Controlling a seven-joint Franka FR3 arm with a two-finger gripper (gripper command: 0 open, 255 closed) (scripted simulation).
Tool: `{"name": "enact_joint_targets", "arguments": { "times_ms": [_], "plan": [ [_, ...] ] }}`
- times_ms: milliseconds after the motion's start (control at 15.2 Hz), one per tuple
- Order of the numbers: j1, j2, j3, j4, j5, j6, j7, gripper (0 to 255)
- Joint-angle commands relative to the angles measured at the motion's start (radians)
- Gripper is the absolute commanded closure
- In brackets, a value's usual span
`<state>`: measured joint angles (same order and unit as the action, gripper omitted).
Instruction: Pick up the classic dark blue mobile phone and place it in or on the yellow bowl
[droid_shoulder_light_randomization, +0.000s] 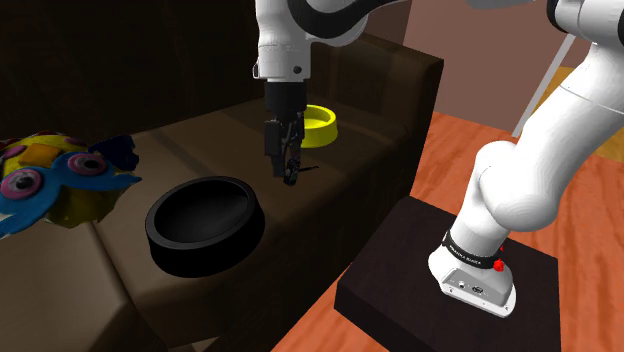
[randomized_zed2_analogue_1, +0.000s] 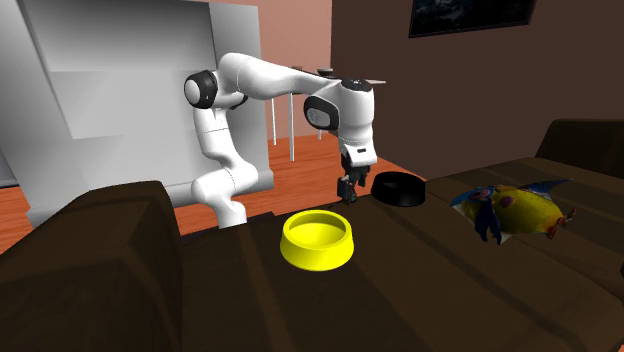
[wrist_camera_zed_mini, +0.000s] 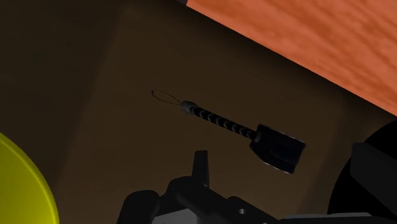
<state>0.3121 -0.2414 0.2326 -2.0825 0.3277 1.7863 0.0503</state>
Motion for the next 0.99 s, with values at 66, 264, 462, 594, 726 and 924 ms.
{"name": "enact_joint_targets", "arguments": {
  "times_ms": [66, 264, 462, 594, 726, 924],
  "plan": [
    [0.000, 0.000, 0.000, -0.003, 0.000, 0.003, -0.001, 0],
    [0.000, 0.000, 0.000, -0.003, 0.000, 0.002, -0.001, 0],
    [0.000, 0.000, 0.000, -0.003, 0.000, 0.002, -0.001, 255],
    [0.000, 0.000, 0.000, -0.003, 0.000, 0.002, -0.001, 255],
    [0.000, 0.000, 0.000, -0.003, 0.000, 0.002, -0.001, 255],
    [0.000, 0.000, 0.000, -0.003, 0.000, 0.002, -0.001, 255]
  ]
}}
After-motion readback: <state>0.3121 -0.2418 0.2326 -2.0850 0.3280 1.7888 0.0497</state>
